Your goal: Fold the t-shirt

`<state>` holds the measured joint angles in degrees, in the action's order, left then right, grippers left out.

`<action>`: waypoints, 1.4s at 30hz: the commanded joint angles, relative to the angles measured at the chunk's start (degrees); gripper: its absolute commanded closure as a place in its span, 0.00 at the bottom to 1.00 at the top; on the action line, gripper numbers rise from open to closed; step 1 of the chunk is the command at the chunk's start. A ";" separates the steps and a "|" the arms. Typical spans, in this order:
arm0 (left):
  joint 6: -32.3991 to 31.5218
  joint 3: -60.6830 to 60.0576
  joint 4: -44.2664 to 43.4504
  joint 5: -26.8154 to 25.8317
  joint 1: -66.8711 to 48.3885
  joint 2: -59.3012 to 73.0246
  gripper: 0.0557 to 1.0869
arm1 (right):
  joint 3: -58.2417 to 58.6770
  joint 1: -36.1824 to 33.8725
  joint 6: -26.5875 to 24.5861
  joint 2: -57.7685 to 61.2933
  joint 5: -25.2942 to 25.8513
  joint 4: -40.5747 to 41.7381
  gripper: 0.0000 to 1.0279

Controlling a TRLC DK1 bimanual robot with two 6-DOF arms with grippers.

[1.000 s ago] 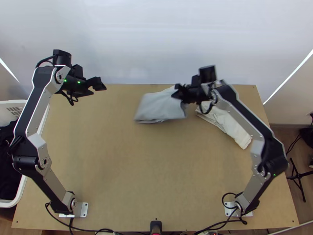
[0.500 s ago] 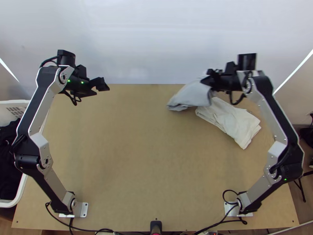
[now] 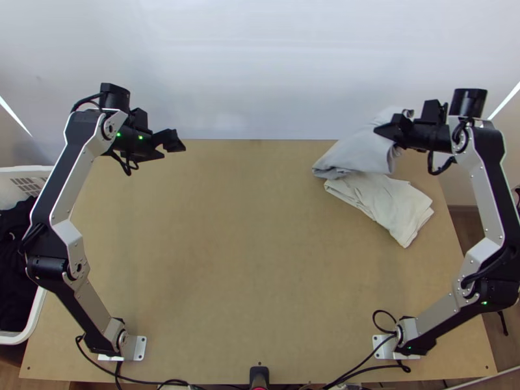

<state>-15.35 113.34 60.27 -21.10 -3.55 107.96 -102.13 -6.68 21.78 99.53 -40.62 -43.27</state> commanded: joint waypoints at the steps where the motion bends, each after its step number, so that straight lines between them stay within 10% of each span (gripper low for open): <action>1: -0.38 0.04 -0.33 0.10 -0.75 0.06 0.05 | 1.14 -4.40 -5.70 -1.00 -2.62 -3.23 0.97; 28: -0.99 0.74 -0.15 0.10 -1.28 -1.26 0.05 | 17.93 -24.79 -27.76 12.27 1.60 -7.80 0.88; 34: -0.73 0.48 0.46 0.10 -0.75 -1.61 0.05 | 18.10 -29.09 -28.55 11.57 5.29 -8.68 0.04; 42: -0.47 0.74 0.11 -0.34 2.06 -3.02 0.05 | 21.79 -34.19 -32.85 -1.18 8.19 -9.47 0.03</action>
<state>-16.03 113.91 60.66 -21.17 -3.55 106.06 -82.89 -37.01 -8.10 106.76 -35.03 -52.18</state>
